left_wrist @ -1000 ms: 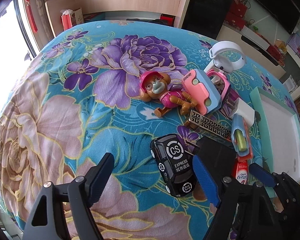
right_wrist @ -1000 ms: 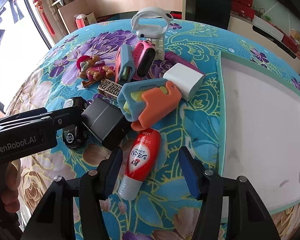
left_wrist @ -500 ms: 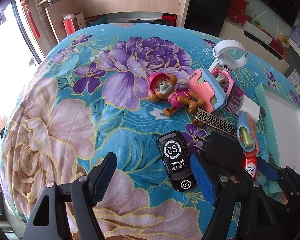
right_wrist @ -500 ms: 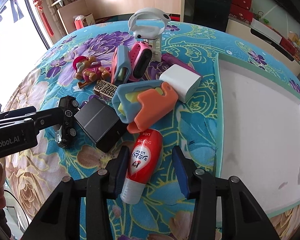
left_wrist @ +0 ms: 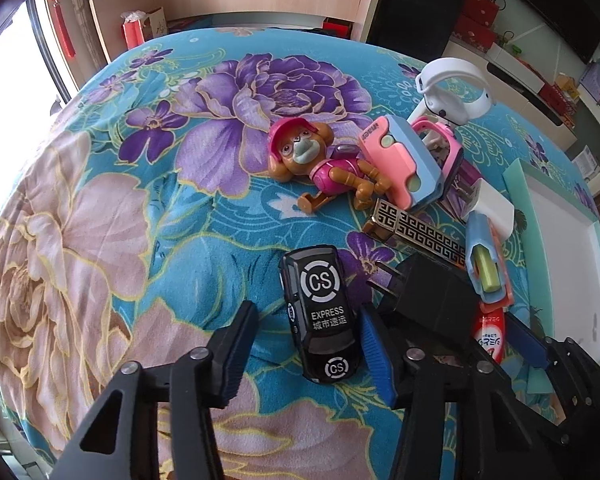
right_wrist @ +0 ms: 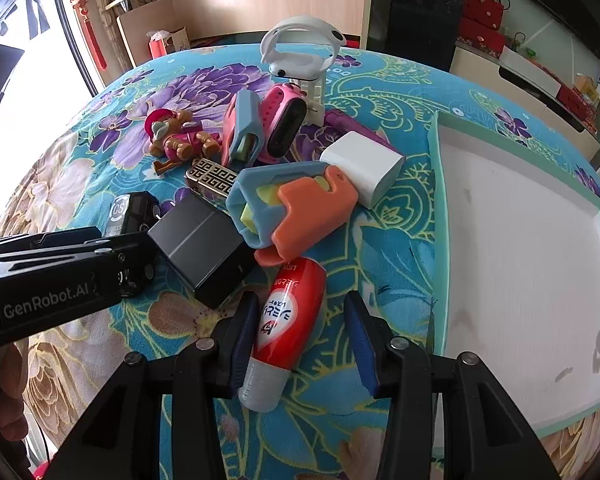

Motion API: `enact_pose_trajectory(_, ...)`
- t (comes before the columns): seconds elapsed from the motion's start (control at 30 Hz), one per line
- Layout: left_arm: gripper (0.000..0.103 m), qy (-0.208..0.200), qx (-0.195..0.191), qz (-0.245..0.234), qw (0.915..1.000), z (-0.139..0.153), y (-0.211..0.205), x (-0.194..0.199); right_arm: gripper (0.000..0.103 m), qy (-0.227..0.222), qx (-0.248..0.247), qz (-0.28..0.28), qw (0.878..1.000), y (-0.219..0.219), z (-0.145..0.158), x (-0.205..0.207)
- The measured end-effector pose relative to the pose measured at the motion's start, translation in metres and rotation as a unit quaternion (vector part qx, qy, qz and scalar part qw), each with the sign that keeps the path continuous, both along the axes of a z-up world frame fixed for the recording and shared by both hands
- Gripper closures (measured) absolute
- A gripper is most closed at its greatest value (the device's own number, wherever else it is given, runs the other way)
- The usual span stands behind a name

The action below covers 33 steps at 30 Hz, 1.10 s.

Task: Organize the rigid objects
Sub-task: 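Grasp the red-and-white bottle with the right tool while the left tool grasps the black toy car, then carry the bottle and car into the white tray and open both tools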

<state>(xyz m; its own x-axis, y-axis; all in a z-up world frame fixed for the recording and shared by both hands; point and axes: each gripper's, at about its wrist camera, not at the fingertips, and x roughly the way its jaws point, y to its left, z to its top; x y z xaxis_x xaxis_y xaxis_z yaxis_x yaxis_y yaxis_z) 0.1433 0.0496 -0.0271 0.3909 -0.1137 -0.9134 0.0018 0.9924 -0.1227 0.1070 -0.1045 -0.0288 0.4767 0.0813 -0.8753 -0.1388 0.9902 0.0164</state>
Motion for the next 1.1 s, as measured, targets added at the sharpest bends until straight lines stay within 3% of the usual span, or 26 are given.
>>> enact_pose_trajectory(0.07,0.065,-0.005,-0.004,-0.001,1.0000,0.002,-0.004,-0.002,0.059,-0.003,0.001,-0.003,1.000,-0.001,0.000,-0.001)
enact_pose_trajectory(0.27,0.070,-0.016,-0.011,0.012,0.9997,0.010,-0.005,-0.011,0.076,-0.010,0.005,-0.018,1.000,-0.007,0.002,-0.008)
enact_pose_trajectory(0.6,0.070,-0.040,-0.022,0.034,0.9984,0.027,0.007,-0.025,0.076,-0.021,0.082,-0.015,0.996,-0.017,0.012,-0.024)
enact_pose_trajectory(0.83,0.070,-0.089,-0.024,0.031,0.9952,0.062,0.006,-0.028,0.076,-0.055,0.105,-0.013,0.993,-0.025,0.038,-0.028)
enact_pose_trajectory(1.1,0.070,-0.144,-0.029,-0.012,0.9891,0.108,-0.030,-0.024,0.076,-0.096,0.102,-0.079,0.987,-0.070,0.073,-0.011)
